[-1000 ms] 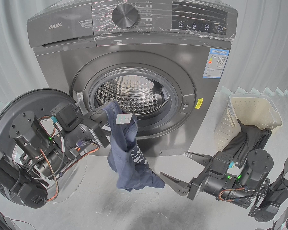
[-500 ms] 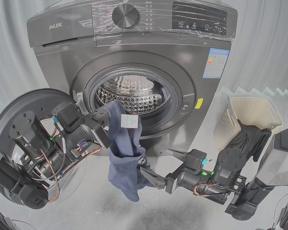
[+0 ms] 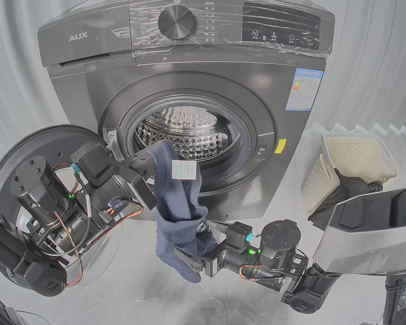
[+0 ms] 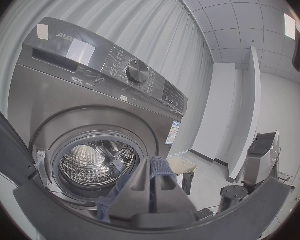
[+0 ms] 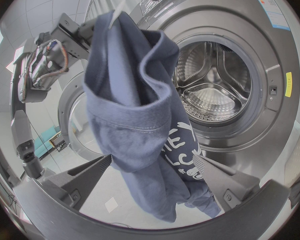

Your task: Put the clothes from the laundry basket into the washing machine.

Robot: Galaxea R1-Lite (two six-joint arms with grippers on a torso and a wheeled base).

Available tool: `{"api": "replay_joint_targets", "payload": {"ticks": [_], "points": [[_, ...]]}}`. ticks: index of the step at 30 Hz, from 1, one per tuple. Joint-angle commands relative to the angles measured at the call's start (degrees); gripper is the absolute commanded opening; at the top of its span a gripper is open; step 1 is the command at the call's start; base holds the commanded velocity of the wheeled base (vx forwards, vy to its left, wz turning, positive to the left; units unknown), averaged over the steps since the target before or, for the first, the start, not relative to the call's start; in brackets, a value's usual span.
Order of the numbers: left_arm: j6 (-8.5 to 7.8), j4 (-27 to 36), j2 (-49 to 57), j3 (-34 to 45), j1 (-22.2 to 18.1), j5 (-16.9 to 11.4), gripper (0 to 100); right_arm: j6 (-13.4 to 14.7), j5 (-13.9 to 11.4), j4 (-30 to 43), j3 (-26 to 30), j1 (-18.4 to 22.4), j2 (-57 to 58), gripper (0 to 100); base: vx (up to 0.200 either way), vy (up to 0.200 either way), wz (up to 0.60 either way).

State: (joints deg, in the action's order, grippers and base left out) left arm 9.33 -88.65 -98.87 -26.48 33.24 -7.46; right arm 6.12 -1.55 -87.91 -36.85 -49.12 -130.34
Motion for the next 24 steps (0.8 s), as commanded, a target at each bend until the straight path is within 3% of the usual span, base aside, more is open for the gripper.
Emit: {"api": "replay_joint_targets", "payload": {"ticks": [1, 9, 17, 18, 24], "points": [[-0.01, 0.0, 0.5, 0.1, 0.7, -0.1, 0, -0.1, 0.2, 0.2, -6.6, 0.8, -7.0, 100, 0.000, 0.000, 0.00], [0.25, 0.0, 1.5, 0.0, 1.6, -0.3, 0, -0.1, 1.1, 0.9, -16.3, 3.7, -11.9, 100, 0.000, 0.000, 0.00], [1.05, 0.0, 3.0, -0.3, 1.6, -0.4, 0, 0.4, 2.4, 0.9, -20.0, 3.8, -13.6, 100, 0.000, 0.000, 0.00], [1.13, 0.0, 2.9, -0.2, 1.4, -0.3, 0, 0.5, 2.8, 0.9, -20.4, 3.7, -13.6, 0, 0.000, 0.000, 0.00], [1.22, 0.1, 2.2, -0.1, 0.0, 0.1, 0, 1.3, 3.0, 0.4, -18.6, 4.7, -11.7, 0, 0.000, 0.000, 0.00]]}}
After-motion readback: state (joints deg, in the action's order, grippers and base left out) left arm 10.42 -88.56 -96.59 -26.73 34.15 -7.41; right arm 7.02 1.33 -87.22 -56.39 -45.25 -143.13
